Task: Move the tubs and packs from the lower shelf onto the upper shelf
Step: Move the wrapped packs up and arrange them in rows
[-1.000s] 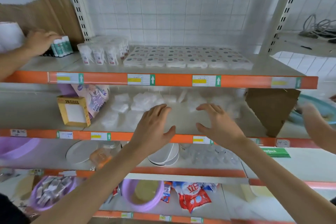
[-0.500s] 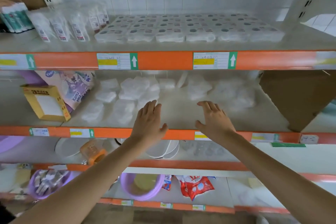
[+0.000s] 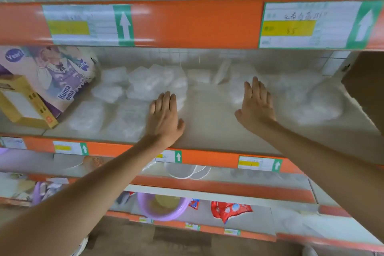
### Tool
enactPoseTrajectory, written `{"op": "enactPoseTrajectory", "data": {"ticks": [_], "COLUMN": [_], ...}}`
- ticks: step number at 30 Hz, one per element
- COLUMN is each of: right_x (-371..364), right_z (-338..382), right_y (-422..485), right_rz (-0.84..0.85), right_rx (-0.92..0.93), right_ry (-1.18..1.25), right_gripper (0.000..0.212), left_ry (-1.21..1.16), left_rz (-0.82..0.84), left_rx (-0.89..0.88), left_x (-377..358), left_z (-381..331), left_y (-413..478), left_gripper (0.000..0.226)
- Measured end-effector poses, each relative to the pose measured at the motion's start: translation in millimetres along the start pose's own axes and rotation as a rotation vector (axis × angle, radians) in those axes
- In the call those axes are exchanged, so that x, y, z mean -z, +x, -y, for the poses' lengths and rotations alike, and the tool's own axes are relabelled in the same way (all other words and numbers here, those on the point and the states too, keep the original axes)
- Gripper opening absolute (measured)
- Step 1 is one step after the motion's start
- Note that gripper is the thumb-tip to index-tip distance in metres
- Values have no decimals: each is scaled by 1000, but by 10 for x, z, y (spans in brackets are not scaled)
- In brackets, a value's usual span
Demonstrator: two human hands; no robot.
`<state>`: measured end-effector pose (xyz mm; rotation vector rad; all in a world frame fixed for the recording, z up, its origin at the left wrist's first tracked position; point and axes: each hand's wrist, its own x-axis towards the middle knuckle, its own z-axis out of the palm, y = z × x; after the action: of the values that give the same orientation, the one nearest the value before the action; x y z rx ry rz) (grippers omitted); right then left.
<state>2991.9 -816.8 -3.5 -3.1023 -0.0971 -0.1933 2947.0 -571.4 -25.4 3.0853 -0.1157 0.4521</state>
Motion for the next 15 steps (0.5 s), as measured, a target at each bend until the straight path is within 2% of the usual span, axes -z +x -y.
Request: {"op": "enactPoseTrajectory", "data": {"ticks": [5,12,15], "right_x": [-131,-256,-260], "right_z": [-17,-25,17], "right_y": [177,95,61], "right_rz": [0,-292,-300], "right_rx": [-43,115,136], "right_ry": [-13,91,101], "right_gripper": [70,51,47], "left_ry": [-50,-131,-180], "left_rz": [-156,-296,-306], "left_rx": [-2,-120,-109], "left_x": [-168,-179,-174], "left_z": [32,48,50], "left_y": [3,-44,-52], "left_gripper": [57,43,46]}}
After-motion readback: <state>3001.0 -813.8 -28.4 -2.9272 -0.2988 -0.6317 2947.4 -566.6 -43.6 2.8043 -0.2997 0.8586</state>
